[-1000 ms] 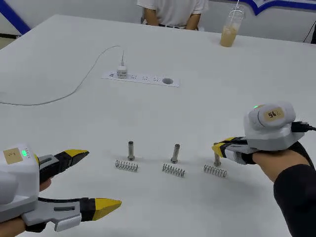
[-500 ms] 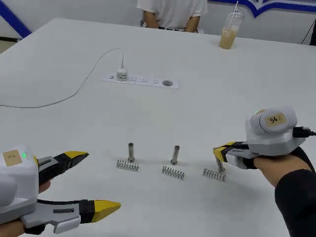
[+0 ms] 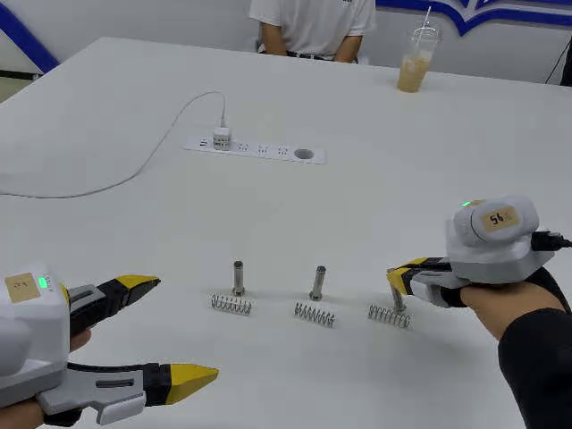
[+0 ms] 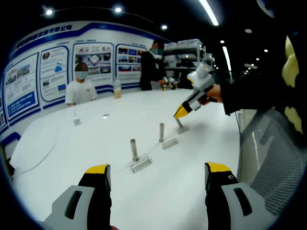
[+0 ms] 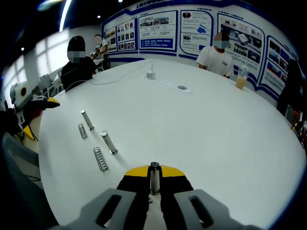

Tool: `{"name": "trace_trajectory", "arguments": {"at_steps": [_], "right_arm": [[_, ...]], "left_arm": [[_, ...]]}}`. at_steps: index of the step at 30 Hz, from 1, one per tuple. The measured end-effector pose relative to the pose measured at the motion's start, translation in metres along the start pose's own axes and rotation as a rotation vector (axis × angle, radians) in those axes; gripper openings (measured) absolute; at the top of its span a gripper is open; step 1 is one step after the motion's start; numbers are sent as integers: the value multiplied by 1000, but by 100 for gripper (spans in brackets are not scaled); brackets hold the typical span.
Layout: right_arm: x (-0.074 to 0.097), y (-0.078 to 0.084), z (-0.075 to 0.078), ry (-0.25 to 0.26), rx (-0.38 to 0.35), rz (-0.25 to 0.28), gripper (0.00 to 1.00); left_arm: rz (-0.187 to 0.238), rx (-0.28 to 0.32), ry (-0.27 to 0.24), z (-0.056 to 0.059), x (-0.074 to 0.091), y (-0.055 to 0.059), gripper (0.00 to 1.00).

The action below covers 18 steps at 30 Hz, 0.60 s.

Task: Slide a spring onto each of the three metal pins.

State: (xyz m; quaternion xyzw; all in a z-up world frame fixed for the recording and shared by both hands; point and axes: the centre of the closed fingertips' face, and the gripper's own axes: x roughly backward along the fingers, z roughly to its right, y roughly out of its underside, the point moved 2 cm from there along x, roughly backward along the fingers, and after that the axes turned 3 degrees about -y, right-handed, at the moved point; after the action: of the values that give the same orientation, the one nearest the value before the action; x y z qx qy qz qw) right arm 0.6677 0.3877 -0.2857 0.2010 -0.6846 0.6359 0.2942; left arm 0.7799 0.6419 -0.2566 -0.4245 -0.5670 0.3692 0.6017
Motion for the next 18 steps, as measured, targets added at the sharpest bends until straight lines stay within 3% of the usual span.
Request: {"name": "trace_trajectory", "arguments": {"at_steps": [18], "right_arm": [[13, 1, -5, 7, -6, 25, 8]], "left_arm": [[6, -11, 6, 2, 0, -5, 81]]}}
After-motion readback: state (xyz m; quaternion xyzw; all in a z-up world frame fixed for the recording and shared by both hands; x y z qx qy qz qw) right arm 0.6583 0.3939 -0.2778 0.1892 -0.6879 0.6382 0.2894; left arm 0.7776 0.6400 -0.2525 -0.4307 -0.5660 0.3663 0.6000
